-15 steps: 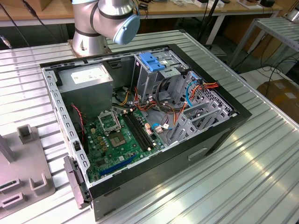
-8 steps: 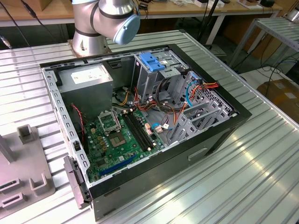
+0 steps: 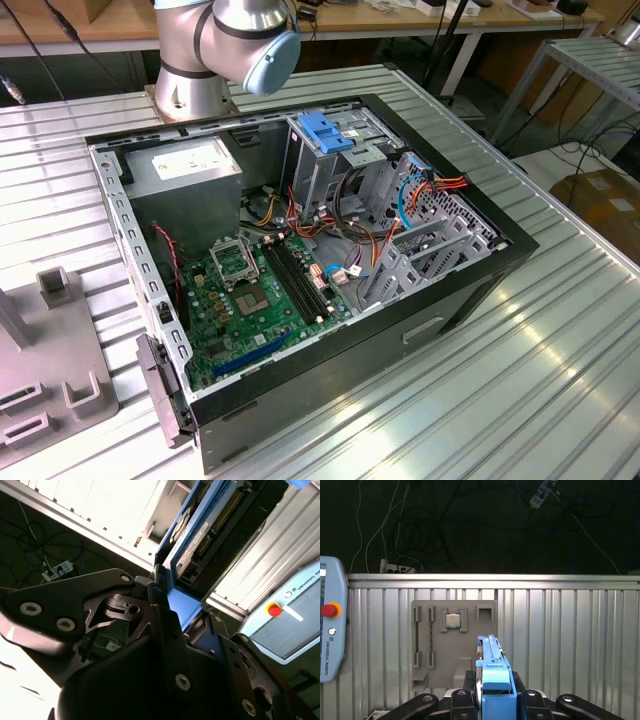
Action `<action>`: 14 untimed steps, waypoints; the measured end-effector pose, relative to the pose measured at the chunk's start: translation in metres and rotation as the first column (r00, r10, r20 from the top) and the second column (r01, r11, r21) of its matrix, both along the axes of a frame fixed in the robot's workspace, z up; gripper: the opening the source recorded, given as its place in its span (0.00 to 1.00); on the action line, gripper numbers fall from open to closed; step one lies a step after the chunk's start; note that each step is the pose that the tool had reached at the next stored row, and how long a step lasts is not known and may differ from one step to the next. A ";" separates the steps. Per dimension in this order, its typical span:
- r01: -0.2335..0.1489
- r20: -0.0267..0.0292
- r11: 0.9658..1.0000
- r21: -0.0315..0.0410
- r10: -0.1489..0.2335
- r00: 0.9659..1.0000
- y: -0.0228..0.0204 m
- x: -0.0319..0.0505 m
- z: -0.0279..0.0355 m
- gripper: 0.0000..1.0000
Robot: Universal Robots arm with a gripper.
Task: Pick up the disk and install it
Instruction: 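Pick up the disk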
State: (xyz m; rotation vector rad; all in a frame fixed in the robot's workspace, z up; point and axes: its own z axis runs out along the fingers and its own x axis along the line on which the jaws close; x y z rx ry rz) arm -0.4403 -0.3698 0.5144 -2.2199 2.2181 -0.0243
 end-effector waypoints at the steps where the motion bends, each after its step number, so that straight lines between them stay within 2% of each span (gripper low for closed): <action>1: 0.000 0.000 1.000 0.000 0.000 1.000 0.0000 0.0012 0.0000 0.37; 10: 0.000 0.000 1.000 0.000 0.000 1.000 0.0000 0.0152 -0.0002 0.37; 14: 0.000 0.000 1.000 0.000 0.000 1.000 0.0000 0.0250 -0.0002 0.37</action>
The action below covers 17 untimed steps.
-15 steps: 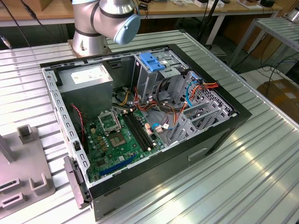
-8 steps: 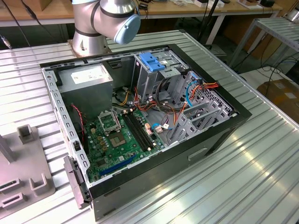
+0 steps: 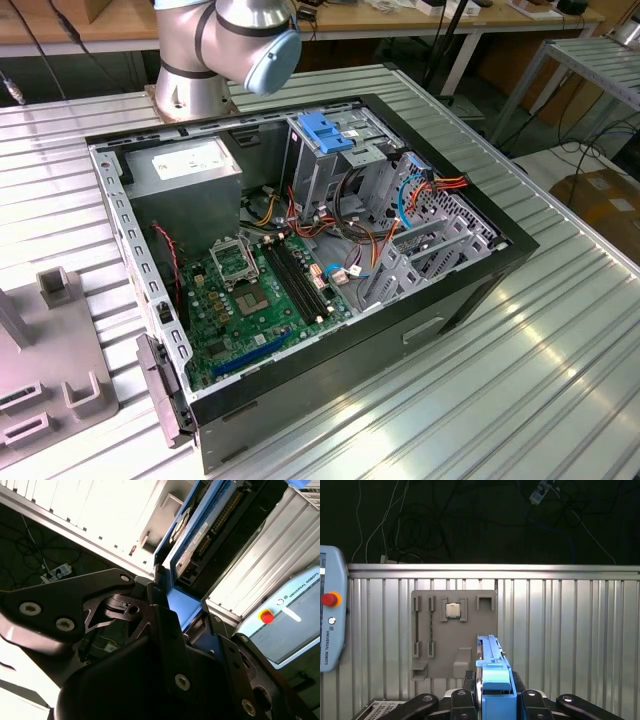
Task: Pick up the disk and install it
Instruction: 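Pick up the disk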
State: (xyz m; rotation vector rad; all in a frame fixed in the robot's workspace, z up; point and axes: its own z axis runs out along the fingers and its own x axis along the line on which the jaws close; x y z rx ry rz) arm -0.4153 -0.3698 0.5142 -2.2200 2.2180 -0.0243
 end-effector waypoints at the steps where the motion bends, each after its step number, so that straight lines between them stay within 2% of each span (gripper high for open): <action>1: 0.000 0.000 1.000 0.000 0.000 1.000 0.0000 0.0017 0.0000 0.37; 11: 0.000 0.000 1.000 0.000 0.000 1.000 0.0000 0.0057 0.0000 0.37; 17: 0.000 0.000 1.000 0.000 0.000 1.000 0.0000 0.0145 0.0000 0.37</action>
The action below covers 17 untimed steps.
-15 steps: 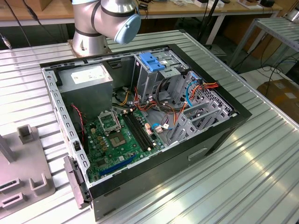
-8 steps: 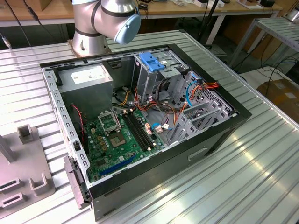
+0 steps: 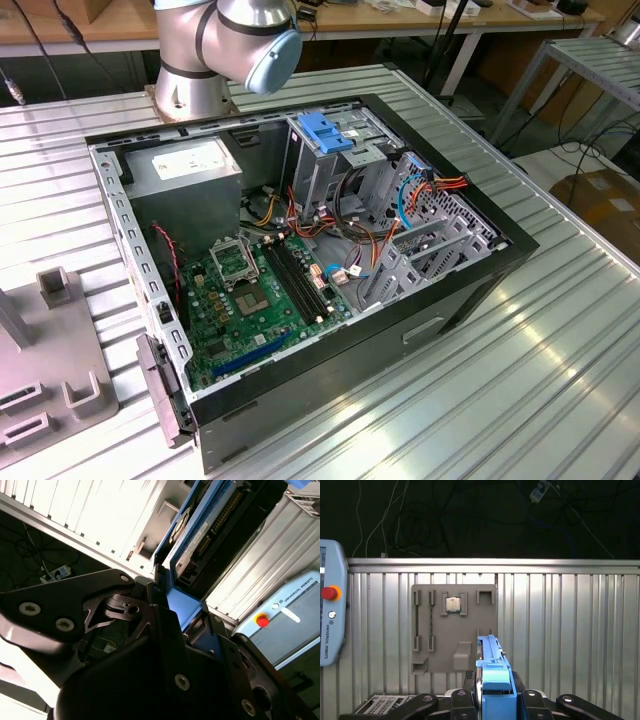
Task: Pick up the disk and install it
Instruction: 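Pick up the disk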
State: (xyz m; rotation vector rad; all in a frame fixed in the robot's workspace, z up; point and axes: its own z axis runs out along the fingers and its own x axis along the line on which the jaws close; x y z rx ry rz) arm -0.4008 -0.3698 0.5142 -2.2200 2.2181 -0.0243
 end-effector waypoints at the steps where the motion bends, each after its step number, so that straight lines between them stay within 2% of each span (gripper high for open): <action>1: 0.000 0.000 1.000 0.000 0.000 1.000 0.0000 0.0017 0.0000 0.37; 9: 0.000 0.000 1.000 0.000 0.000 1.000 0.0000 0.0138 0.0000 0.37; 17: 0.000 0.000 1.000 0.000 0.000 1.000 0.0000 0.0293 0.0000 0.37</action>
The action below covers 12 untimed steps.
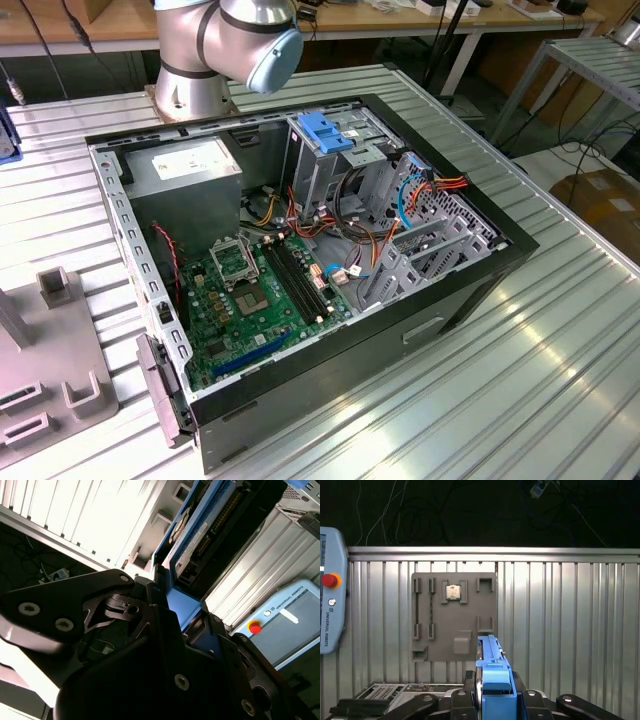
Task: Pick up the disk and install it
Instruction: 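Pick up the disk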
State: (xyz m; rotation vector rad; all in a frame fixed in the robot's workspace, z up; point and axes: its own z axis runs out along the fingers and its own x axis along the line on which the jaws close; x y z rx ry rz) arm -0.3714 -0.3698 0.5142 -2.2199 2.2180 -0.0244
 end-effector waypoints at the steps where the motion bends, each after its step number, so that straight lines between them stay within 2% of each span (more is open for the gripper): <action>1: 0.000 0.000 1.000 0.000 0.000 1.000 0.0000 0.0047 0.0000 0.37; 2: 0.000 0.000 1.000 0.000 0.000 1.000 0.0000 0.0093 0.0000 0.37; 3: 0.000 0.000 1.000 0.000 0.000 1.000 0.0000 0.0222 0.0000 0.37; 4: 0.000 0.000 1.000 0.000 0.000 1.000 0.0000 0.0315 0.0000 0.37; 12: 0.000 0.000 1.000 0.000 0.000 1.000 -0.0012 0.0426 -0.0003 0.37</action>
